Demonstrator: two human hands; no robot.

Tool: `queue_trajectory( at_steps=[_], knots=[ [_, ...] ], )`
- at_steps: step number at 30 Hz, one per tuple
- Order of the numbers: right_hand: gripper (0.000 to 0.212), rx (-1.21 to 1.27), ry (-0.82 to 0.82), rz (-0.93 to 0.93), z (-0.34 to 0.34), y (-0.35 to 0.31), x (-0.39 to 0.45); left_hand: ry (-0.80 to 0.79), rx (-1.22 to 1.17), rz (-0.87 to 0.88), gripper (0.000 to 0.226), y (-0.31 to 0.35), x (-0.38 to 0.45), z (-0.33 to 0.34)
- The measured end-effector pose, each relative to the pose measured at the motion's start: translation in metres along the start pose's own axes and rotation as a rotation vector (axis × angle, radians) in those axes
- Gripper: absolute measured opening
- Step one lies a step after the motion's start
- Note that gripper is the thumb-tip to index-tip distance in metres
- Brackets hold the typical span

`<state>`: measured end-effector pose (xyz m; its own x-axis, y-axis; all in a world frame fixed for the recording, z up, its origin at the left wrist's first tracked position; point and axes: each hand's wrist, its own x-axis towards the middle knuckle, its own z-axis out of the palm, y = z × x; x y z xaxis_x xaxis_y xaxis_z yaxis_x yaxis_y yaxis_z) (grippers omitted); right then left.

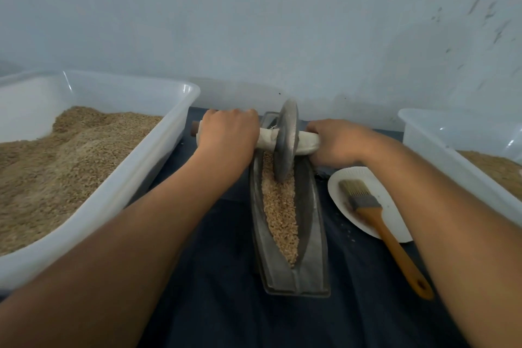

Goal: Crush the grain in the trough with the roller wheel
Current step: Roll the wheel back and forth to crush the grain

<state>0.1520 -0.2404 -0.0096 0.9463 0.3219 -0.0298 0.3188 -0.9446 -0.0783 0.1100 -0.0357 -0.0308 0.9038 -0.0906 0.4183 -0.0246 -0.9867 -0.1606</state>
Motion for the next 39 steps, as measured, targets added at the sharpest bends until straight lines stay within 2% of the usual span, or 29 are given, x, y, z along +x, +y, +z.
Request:
queue_trajectory(
  at_steps=[10, 21, 26, 30, 35, 39],
  knots=[
    [0.019, -0.123, 0.17, 0.008, 0.015, -0.009, -0.042, 0.029, 0.015, 0.01, 0.032, 0.006, -0.044, -0.016],
    [0.028, -0.092, 0.328, -0.022, 0.032, -0.021, -0.108, 0.044, 0.016, 0.09, 0.043, 0.007, -0.093, -0.042],
    [0.025, -0.089, 0.394, -0.08, 0.036, -0.024, -0.125, 0.042, 0.074, 0.134, 0.048, 0.007, -0.106, -0.05],
    [0.024, -0.202, 0.522, -0.128, 0.039, -0.028, -0.129, 0.056, 0.087, 0.145, 0.039, 0.004, -0.112, -0.052],
    [0.031, -0.239, 0.534, -0.107, 0.039, -0.026, -0.117, -0.014, 0.018, 0.116, 0.052, 0.0, -0.101, -0.041],
    [0.024, -0.252, 0.489, -0.054, 0.035, -0.023, -0.095, -0.073, -0.04, 0.106, 0.057, -0.005, -0.085, -0.032]
  ],
)
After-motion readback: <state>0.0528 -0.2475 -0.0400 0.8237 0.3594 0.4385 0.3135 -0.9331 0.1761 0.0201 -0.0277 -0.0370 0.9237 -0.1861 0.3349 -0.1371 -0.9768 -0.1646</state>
